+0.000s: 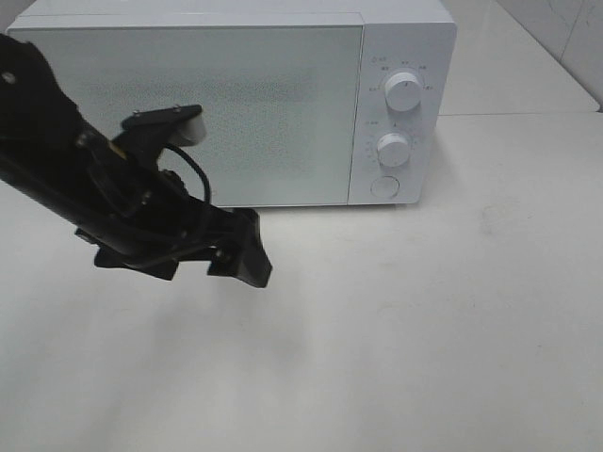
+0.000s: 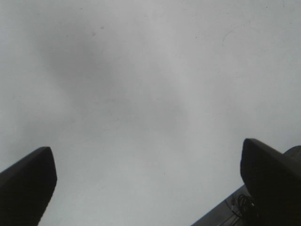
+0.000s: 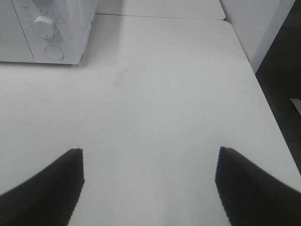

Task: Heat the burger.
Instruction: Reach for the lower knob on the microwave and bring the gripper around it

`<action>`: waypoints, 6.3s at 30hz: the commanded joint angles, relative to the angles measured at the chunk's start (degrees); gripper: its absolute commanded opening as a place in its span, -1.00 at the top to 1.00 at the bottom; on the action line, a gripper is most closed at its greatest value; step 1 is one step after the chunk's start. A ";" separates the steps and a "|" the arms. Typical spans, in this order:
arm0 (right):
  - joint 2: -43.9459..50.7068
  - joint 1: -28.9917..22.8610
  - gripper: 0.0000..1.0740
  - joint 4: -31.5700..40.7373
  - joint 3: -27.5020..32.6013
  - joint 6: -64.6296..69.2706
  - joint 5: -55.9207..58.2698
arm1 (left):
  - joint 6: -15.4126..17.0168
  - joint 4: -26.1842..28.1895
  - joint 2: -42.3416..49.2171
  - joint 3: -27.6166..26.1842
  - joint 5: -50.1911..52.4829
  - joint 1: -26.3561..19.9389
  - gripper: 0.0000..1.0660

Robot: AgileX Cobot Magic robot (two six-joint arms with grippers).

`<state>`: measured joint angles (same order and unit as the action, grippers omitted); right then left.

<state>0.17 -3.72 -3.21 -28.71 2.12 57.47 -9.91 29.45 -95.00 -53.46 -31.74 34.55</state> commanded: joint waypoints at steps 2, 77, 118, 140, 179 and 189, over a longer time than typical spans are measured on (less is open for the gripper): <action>1.89 0.34 -0.39 -0.34 0.11 -0.17 -0.46 | 0.23 -1.55 3.67 -0.06 -6.19 -3.95 -0.91; 1.89 0.34 -0.39 -0.34 0.11 -0.17 -0.46 | 4.87 -21.66 96.54 23.84 -29.85 -38.50 -0.91; 1.89 0.34 -0.39 -0.23 0.11 -0.17 -0.46 | 4.87 -20.86 96.37 23.84 -29.85 -38.50 -0.89; -12.32 0.17 -0.39 -0.63 -2.23 0.00 -12.83 | 4.87 -20.86 96.26 23.84 -29.85 -38.50 -0.89; -51.51 0.17 -0.39 1.89 4.01 -0.52 -66.58 | 4.87 -20.86 96.26 23.84 -29.85 -38.50 -0.89; -57.93 0.17 -0.38 5.56 11.29 -5.84 -81.36 | 4.87 -20.86 96.26 23.84 -29.85 -38.50 -0.89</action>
<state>-57.07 -3.72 1.43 -18.11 -2.69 -20.80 -5.33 7.96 0.23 -29.85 -61.42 -3.84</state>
